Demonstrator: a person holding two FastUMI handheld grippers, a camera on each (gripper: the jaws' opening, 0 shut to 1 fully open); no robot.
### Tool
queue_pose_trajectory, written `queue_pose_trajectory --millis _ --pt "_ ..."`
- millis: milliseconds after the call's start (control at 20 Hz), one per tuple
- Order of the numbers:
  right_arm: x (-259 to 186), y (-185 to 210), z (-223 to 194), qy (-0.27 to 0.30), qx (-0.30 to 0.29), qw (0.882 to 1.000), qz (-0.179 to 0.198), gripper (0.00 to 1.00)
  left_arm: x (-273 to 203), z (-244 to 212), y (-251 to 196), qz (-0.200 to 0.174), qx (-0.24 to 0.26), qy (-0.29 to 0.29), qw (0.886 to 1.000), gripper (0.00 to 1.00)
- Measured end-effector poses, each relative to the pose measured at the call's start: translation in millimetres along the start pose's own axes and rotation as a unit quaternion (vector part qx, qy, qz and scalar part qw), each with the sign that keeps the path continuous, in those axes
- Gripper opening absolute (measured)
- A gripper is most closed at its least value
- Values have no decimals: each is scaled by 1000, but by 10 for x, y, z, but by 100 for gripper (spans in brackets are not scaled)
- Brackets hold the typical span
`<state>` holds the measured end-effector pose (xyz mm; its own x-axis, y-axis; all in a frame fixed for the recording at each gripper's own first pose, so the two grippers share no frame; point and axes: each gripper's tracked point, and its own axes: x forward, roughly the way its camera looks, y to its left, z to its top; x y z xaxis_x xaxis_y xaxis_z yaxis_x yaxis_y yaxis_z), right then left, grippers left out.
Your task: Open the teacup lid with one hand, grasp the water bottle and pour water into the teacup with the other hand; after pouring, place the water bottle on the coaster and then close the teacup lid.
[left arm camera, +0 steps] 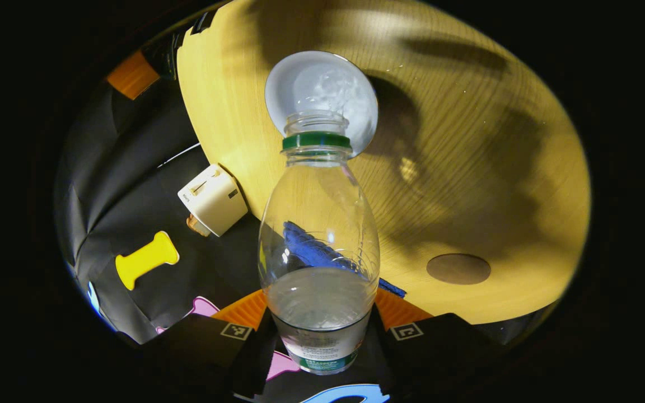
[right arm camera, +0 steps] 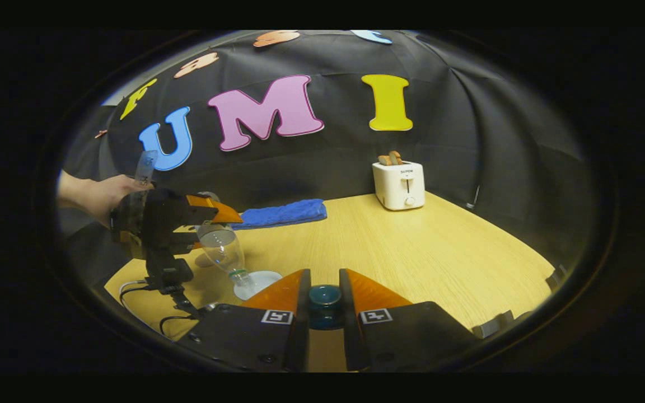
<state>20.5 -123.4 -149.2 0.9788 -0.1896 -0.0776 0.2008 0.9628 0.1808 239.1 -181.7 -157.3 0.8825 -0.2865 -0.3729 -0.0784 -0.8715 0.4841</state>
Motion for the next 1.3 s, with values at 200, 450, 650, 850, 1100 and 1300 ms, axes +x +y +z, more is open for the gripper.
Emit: queue_pose_trajectory --millis 200,450,650,850,1100,1300 --pt "-28 -11 39 -5 2 1000 -2 29 -7 -2 11 -1 21 -1 1000 74" --pt "-45 -49 28 -2 10 1000 -10 29 -5 3 36 6 20 -3 1000 75" --pt "-44 -41 63 -6 1 1000 -11 29 -3 -3 24 14 -12 -7 1000 75" --pt "-70 -67 132 -11 -3 1000 -12 29 -98 -92 -15 65 -177 -34 981 75" --pt "-90 -144 156 -8 -12 1000 -24 29 -409 -547 -383 82 -509 -12 857 74" --pt "14 -13 223 -15 -30 999 -26 24 -475 -833 -531 113 -734 -15 670 74"
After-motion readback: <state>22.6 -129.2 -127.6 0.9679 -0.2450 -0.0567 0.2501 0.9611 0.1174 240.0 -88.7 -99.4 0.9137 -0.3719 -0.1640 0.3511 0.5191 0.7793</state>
